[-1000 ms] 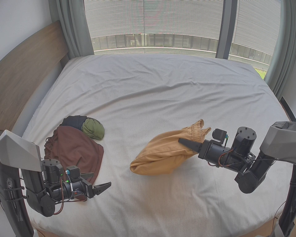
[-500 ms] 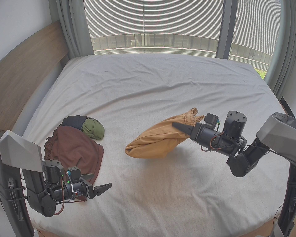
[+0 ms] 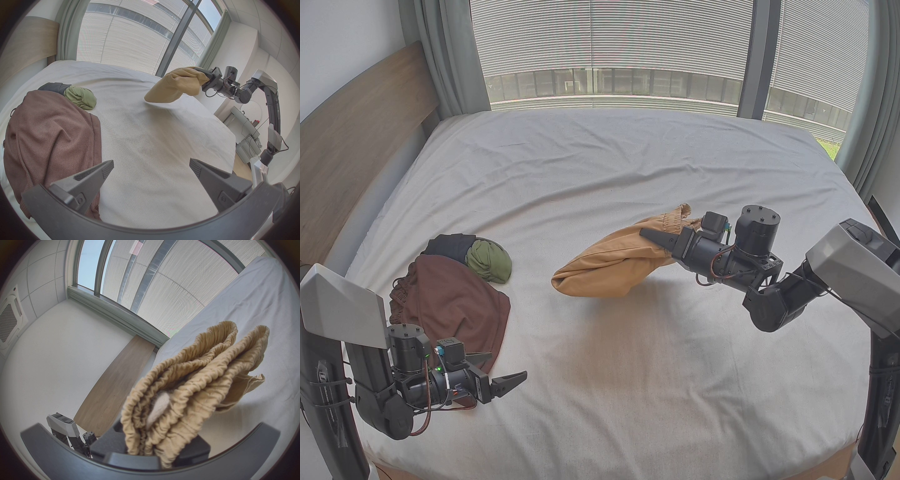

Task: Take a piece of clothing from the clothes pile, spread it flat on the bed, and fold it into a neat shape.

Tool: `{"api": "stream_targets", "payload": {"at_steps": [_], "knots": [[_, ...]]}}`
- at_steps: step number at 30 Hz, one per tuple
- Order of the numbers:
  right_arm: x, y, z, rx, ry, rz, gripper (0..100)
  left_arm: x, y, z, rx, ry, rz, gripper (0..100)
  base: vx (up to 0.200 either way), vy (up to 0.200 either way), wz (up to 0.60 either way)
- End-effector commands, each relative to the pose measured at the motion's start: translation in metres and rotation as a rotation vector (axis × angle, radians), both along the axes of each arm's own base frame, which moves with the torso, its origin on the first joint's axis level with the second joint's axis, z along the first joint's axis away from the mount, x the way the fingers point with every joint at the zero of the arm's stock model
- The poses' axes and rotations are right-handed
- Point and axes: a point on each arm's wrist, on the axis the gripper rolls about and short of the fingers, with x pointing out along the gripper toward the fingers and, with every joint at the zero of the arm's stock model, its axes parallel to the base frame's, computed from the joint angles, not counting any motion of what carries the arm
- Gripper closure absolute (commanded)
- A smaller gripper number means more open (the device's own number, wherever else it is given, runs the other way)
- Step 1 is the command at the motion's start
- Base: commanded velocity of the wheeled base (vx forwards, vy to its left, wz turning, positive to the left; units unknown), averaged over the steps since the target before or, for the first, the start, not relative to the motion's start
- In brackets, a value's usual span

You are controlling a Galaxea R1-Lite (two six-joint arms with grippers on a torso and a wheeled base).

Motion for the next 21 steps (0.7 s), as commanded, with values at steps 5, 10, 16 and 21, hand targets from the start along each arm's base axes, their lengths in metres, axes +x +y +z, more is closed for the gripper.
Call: {"api": "stream_targets", "payload": {"at_steps": [5, 10, 16, 21], "knots": [[0.027, 0.008, 0.011, 0.009, -0.027, -0.006, 100, 0.000, 0.001, 0.000, -0.001, 0.000, 0.005, 0, 0.000, 0.000, 0.00], [0.050, 0.019, 0.019, 0.009, -0.044, -0.008, 100, 0.000, 0.002, 0.000, -0.001, 0.000, 0.008, 0, 0.000, 0.000, 0.00], [0.073, 0.025, -0.016, -0.029, -0.057, -0.030, 100, 0.000, 0.002, 0.000, -0.001, -0.001, 0.008, 0, 0.000, 0.000, 0.00], [0.083, 0.023, -0.074, -0.120, -0.029, -0.052, 100, 0.000, 0.002, 0.000, -0.003, 0.002, 0.002, 0, 0.000, 0.000, 0.00]]}}
